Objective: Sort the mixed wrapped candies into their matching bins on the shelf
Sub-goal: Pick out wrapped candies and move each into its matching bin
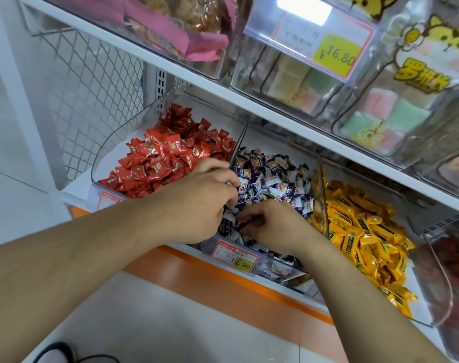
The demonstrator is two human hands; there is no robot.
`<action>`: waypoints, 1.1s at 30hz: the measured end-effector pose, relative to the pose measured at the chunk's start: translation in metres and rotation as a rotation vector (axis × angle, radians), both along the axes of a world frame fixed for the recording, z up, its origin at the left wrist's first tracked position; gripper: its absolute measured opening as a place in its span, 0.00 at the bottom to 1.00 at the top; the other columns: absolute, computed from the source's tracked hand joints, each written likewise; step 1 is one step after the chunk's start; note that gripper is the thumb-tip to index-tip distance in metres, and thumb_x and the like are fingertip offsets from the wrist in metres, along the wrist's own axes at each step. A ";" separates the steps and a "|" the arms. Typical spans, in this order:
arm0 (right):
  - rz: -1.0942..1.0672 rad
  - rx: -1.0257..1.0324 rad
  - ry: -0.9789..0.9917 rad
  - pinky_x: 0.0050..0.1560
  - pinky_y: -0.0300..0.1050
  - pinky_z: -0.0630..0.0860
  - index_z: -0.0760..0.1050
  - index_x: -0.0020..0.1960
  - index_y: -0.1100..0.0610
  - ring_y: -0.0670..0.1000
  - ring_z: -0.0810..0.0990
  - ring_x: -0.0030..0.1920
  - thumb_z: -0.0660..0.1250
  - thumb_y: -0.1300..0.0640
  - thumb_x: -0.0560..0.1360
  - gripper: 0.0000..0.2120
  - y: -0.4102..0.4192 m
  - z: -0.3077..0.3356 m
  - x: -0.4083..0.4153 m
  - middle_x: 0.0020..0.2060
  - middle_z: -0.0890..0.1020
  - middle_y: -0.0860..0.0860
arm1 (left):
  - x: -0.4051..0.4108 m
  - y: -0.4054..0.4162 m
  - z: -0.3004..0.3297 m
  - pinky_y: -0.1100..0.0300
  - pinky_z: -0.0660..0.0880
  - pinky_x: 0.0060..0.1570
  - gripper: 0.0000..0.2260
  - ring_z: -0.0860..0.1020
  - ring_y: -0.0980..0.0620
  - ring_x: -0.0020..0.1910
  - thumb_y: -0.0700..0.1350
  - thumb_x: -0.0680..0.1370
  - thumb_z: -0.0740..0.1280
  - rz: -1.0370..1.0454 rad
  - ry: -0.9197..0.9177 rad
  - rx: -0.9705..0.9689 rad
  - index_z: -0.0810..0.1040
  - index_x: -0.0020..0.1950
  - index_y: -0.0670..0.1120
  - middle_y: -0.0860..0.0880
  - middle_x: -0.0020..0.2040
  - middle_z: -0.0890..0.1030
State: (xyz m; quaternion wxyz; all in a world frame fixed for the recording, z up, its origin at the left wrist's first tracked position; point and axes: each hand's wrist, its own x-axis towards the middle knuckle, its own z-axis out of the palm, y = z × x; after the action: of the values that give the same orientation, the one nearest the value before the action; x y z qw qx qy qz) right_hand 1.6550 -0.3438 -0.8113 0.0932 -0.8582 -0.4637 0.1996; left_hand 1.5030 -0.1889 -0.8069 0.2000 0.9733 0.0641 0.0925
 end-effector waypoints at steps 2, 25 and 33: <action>-0.010 -0.049 -0.010 0.57 0.40 0.80 0.81 0.65 0.41 0.40 0.82 0.51 0.75 0.55 0.75 0.20 -0.002 -0.001 0.005 0.50 0.85 0.41 | 0.000 0.000 0.000 0.58 0.65 0.73 0.14 0.49 0.56 0.79 0.40 0.82 0.63 -0.002 0.005 0.001 0.79 0.64 0.53 0.62 0.75 0.65; 0.003 -0.128 -0.256 0.51 0.54 0.84 0.83 0.61 0.41 0.54 0.83 0.53 0.68 0.57 0.76 0.17 -0.002 -0.017 0.010 0.53 0.85 0.48 | 0.001 -0.002 0.001 0.61 0.64 0.73 0.14 0.48 0.56 0.79 0.40 0.82 0.63 -0.006 0.005 0.007 0.80 0.64 0.53 0.62 0.74 0.65; -0.051 -0.079 -0.131 0.57 0.50 0.80 0.86 0.53 0.45 0.49 0.80 0.55 0.69 0.61 0.77 0.13 -0.001 -0.015 0.011 0.53 0.82 0.43 | 0.000 -0.002 0.000 0.57 0.66 0.73 0.14 0.48 0.56 0.79 0.40 0.82 0.63 0.002 0.021 0.009 0.80 0.63 0.54 0.63 0.73 0.65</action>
State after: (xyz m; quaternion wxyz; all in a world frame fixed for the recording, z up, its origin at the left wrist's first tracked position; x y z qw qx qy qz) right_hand 1.6662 -0.3451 -0.8266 0.0339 -0.8840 -0.4384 0.1587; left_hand 1.5033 -0.1911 -0.8073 0.1948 0.9751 0.0665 0.0826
